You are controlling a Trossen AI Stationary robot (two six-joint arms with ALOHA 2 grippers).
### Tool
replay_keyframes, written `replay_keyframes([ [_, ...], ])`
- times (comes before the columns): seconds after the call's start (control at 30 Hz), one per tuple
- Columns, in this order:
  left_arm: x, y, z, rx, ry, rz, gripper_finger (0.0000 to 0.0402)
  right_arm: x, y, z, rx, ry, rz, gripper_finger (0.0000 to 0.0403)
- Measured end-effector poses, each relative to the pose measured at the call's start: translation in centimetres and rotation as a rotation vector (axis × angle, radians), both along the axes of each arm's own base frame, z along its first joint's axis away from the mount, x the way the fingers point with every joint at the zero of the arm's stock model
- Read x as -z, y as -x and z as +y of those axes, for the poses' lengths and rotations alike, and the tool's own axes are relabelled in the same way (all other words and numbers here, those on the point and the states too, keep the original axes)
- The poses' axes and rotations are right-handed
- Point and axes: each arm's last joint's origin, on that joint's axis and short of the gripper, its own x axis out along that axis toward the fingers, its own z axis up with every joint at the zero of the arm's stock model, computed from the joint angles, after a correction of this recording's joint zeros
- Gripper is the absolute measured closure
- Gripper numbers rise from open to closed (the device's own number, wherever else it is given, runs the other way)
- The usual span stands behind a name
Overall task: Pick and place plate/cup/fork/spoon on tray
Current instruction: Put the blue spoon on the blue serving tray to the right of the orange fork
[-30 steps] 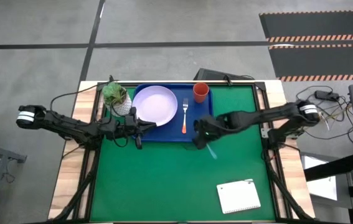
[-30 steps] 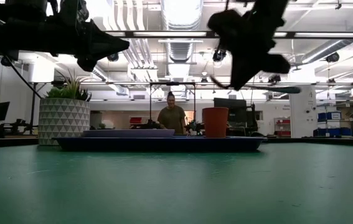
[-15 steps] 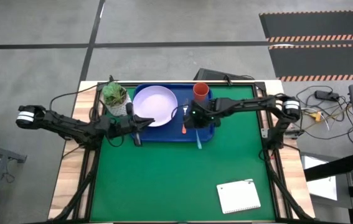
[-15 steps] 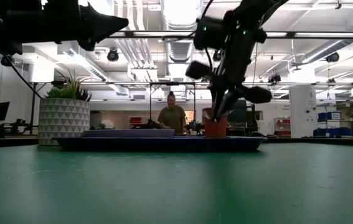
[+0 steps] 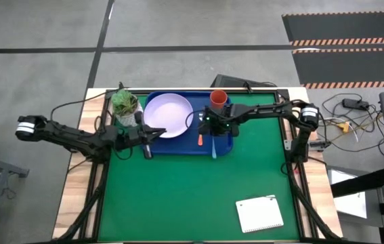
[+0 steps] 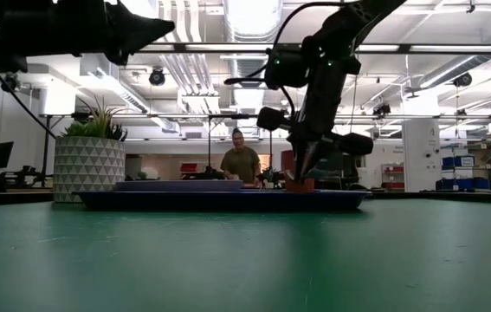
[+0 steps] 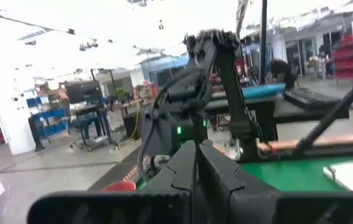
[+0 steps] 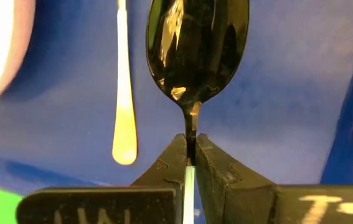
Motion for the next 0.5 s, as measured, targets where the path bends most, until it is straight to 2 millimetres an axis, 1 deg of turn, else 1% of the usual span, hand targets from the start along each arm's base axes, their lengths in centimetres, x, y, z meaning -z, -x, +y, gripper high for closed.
replay_keyframes([
  [0.1, -0.34, 0.24, 0.01, -0.008, -0.031, -0.015, 0.0402, -0.02, 0.09, -0.34, 0.021, 0.031, 0.008, 0.039],
  [0.27, -0.38, 0.26, 0.01, -0.014, -0.054, -0.012, 0.0402, 0.15, 0.17, -0.31, 0.045, 0.044, 0.016, 0.039],
  [0.4, -0.3, 0.2, 0.01, -0.039, -0.147, 0.015, 0.0402, 0.15, 0.18, -0.34, 0.06, 0.074, 0.024, 0.039],
  [0.5, -0.38, 0.25, 0.01, -0.046, -0.17, 0.015, 0.0402, 0.18, 0.44, -0.94, 0.07, 0.092, 0.037, 0.039],
])
